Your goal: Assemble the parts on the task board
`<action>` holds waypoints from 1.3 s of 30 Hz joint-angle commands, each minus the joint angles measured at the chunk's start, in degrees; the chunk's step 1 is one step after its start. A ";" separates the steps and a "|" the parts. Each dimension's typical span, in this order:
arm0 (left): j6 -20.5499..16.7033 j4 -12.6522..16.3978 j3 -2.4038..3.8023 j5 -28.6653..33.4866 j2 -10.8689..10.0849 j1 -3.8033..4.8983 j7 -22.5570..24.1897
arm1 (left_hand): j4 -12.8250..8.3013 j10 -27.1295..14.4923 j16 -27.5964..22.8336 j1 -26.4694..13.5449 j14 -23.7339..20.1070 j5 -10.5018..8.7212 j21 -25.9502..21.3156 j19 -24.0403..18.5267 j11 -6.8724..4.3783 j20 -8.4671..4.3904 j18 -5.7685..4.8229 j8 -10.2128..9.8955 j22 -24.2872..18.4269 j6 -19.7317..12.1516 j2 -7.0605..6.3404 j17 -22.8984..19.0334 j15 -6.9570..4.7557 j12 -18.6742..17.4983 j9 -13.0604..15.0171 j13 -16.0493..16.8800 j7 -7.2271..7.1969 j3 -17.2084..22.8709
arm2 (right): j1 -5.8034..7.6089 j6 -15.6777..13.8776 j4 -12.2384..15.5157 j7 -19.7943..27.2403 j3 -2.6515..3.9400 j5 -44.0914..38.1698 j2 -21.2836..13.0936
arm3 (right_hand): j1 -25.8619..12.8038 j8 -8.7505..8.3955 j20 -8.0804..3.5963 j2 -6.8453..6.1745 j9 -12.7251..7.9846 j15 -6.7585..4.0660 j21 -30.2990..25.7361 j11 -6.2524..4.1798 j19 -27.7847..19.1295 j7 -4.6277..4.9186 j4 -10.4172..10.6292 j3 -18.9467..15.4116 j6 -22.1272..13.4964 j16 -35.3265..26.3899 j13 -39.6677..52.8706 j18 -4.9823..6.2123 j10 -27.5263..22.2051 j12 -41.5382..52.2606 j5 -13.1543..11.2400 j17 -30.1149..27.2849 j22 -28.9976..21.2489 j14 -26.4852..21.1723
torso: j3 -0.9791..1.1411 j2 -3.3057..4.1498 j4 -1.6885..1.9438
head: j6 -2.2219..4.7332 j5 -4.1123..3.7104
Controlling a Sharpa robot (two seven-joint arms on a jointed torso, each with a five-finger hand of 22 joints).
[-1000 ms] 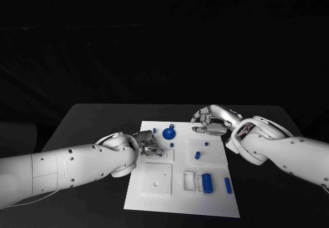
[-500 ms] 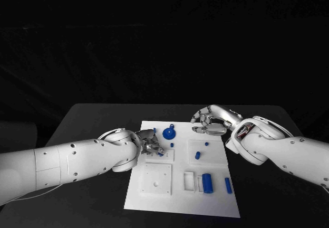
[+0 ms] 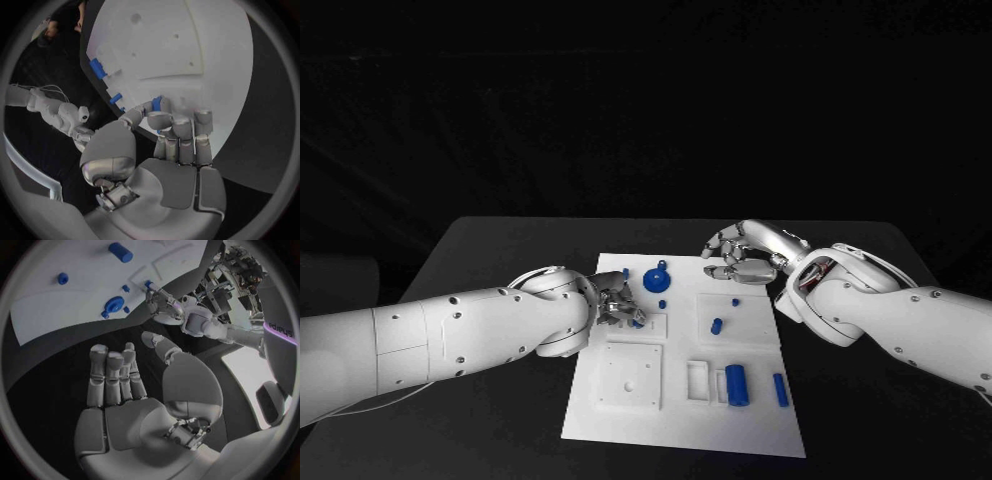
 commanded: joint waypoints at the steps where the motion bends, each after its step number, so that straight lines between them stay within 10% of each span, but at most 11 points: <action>1: 4.04 0.27 -0.28 1.04 0.26 -0.30 -0.69 | -4.27 -1.72 0.23 0.13 2.50 1.28 0.34 0.30 -1.86 -7.98 0.66 0.32 0.81 9.78 0.85 0.08 -2.19 0.38 -0.02 -0.10 -4.87 3.85 | -0.02 0.78 0.04 0.11 0.03 -0.14 0.02 | 0.15 0.20 0.24 0.15 0.05 -0.18 -0.30 -0.14 -0.16 0.29 -0.02 -0.05 0.03 0.11 0.08 2.10 -0.15 -0.22 0.26 -0.06 1.02 -0.42 | 0.00 -0.02 0.00 | -0.08 0.09; 39: 8.73 -2.93 0.10 6.42 1.99 0.85 -1.35 | -4.47 -1.79 0.12 -1.48 2.38 1.61 0.34 0.16 -1.69 -7.87 0.58 0.80 0.79 9.56 2.26 0.11 -2.12 0.77 -0.16 -0.34 -4.77 3.58 | -0.03 0.86 -0.29 0.18 0.03 -0.14 0.39 | 0.23 0.21 0.25 0.21 0.07 -0.19 -0.30 -0.15 -0.18 0.28 -0.09 -0.05 0.05 0.12 0.11 2.10 -0.14 -0.24 0.66 -0.06 1.03 -0.43 | 0.02 0.00 -0.06 | -0.06 0.25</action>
